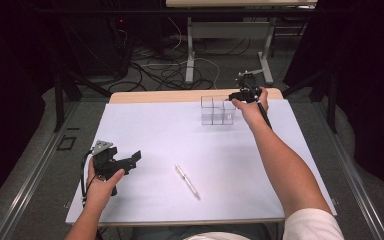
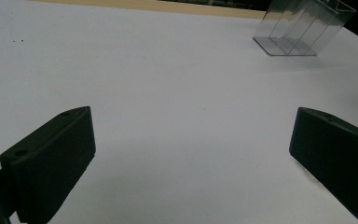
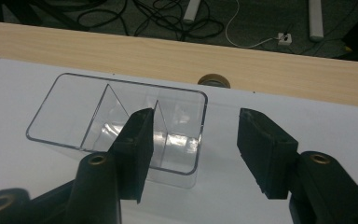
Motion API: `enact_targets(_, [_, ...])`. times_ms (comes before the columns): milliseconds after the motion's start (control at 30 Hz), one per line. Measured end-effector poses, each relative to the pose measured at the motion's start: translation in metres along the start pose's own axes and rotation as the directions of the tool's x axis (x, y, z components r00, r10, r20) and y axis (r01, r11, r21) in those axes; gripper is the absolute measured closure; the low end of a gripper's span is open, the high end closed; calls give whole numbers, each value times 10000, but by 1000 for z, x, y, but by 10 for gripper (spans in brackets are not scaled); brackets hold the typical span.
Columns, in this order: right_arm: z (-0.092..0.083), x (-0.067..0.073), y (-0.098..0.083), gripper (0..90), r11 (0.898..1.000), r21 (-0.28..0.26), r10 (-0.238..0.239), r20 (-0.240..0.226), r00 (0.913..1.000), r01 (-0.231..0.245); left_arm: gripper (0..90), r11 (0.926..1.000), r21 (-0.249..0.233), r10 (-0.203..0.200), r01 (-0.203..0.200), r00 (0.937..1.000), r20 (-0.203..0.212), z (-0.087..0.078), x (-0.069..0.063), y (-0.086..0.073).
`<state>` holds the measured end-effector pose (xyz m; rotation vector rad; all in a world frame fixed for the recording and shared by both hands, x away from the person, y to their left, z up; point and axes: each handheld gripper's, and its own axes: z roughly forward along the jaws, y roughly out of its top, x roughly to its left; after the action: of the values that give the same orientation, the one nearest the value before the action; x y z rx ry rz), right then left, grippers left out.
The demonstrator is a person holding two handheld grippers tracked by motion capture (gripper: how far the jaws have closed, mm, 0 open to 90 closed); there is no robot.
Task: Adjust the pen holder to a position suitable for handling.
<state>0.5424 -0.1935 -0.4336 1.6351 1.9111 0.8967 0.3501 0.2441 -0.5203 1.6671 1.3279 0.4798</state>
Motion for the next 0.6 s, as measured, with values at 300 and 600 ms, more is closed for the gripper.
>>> enact_targets(300, [13, -4, 0, 557, 9996, 277, 83, 87, 9999, -85, 1, 10000, 51, 55, -55, 9999, -101, -3, -1, -3])
enact_targets(600, [27, -5, -3, 631, 9974, 635, 339, 237, 9991, -353, 1, 9997, 35, -260, 261, 9994, -220, -9, 4, -6])
